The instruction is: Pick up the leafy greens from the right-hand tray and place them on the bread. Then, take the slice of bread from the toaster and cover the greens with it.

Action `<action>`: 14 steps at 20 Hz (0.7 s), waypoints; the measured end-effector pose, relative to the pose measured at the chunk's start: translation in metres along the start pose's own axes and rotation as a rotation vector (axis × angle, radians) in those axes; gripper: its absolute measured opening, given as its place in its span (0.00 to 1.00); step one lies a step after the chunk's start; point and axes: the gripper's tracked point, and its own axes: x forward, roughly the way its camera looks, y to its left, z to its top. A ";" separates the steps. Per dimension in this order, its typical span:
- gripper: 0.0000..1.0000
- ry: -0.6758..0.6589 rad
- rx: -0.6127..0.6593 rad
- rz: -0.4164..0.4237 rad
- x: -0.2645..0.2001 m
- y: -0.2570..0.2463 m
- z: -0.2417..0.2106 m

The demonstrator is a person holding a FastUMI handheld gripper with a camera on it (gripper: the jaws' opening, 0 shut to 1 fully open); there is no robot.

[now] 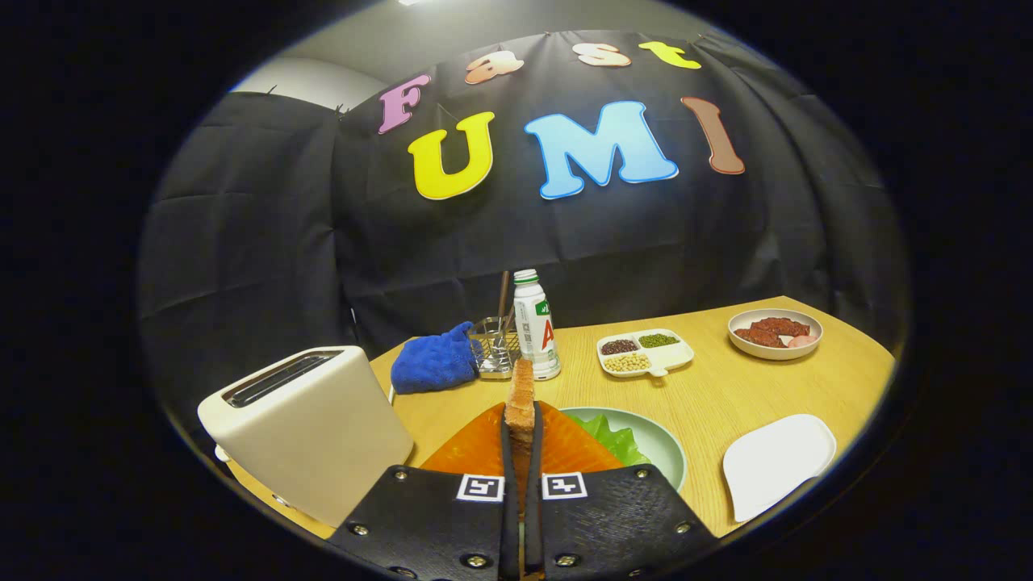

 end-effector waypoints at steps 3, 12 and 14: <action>0.09 0.007 -0.022 -0.039 0.001 -0.019 -0.004; 0.43 -0.002 -0.209 -0.111 -0.008 -0.056 -0.011; 0.46 -0.043 -0.193 -0.108 -0.016 -0.058 -0.002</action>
